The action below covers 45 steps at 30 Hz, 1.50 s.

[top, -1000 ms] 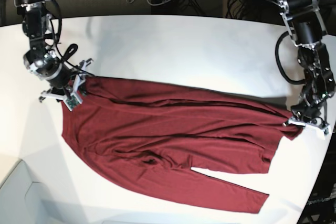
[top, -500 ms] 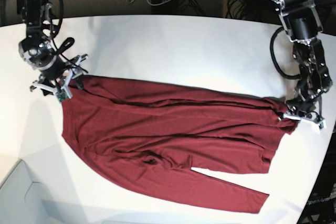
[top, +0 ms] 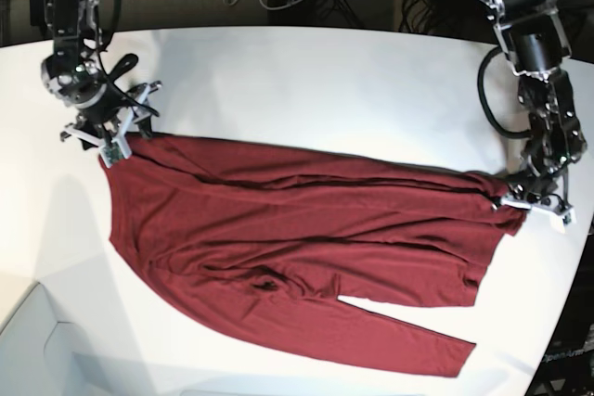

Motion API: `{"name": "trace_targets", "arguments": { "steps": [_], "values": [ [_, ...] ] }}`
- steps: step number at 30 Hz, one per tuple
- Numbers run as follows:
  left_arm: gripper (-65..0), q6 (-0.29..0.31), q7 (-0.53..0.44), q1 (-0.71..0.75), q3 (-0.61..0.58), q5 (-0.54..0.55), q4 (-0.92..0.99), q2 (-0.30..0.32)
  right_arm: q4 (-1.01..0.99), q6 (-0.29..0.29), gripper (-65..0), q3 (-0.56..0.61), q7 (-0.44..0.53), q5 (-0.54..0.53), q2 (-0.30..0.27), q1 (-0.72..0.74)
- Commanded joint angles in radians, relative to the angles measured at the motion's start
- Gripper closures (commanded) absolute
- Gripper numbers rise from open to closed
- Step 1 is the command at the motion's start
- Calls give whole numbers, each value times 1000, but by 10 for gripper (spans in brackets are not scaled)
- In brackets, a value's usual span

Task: Layout the t-shirt on the table in an organized manner, then fold the t-shirt properly
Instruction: 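Pull both held corners apart and back toward the arms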

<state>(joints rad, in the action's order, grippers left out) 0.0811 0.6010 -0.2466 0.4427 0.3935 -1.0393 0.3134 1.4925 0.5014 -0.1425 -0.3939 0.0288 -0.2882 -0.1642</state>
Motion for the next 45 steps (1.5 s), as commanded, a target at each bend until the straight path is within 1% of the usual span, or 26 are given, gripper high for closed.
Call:
{"name": "trace_targets", "arguments": {
  "steps": [1, 9, 11, 13, 14, 15, 19, 20, 21, 24, 25, 29, 32, 34, 43, 45],
  "values": [
    [-2, 3, -13, -20, 0, 6, -2, 16, -10, 1, -350, -7, 2, 4, -13, 13],
    [-2, 3, -14, -18, -3, 3, 14, 16, -30, 3, -348, -3, 3, 3, -19, 10],
    [-2, 3, -14, -18, -3, 3, 35, 16, -31, 9, -334, -1, 3, 3, -19, 10],
    [-2, 3, -14, -18, -3, 3, 60, 16, -31, 55, -278, -1, 3, 4, -19, 10],
    [-2, 3, -14, -18, -3, 8, 67, 16, -33, 82, -241, -7, 3, 4, -16, 12],
    [-2, 3, -13, -13, -3, 11, 70, 16, -33, 98, -202, -7, 3, 6, -16, 12],
    [-2, 3, -13, 36, 0, 12, 34, 16, -33, 101, -39, -9, -1, 6, -16, 10],
    [-2, 3, -11, 43, 1, 12, 18, 16, -33, 101, -11, -9, -3, 6, -18, 8],
    [-2, 3, -8, 51, 1, 12, 4, 17, -31, 101, 0, -9, -3, 6, -19, 5],
    [-2, 3, -3, 79, 3, 12, -55, 22, -25, 101, 0, -10, 0, 7, -24, -1],
    [-2, 3, -2, 91, 3, 12, -80, 23, -23, 101, 0, -24, 2, 7, -35, -13],
    [-2, 3, 4, 138, 3, 12, -171, 22, 12, 105, 0, -62, 3, 6, -41, -36],
    [-2, 3, 52, 155, 3, 12, -223, 17, 63, 105, 0, -72, 3, 6, -46, -82],
    [-2, 3, 86, 168, 3, 12, -250, 16, 98, 105, 0, -72, 3, 6, -59, -113],
    [-2, 3, 153, 296, 5, 12, -467, 22, 195, 105, 0, -72, 3, 6, -75, -248],
    [-2, 3, 175, 332, 28, 12, -508, 22, 195, 105, 0, -72, 3, 6, -93, -274]
  ]
}}
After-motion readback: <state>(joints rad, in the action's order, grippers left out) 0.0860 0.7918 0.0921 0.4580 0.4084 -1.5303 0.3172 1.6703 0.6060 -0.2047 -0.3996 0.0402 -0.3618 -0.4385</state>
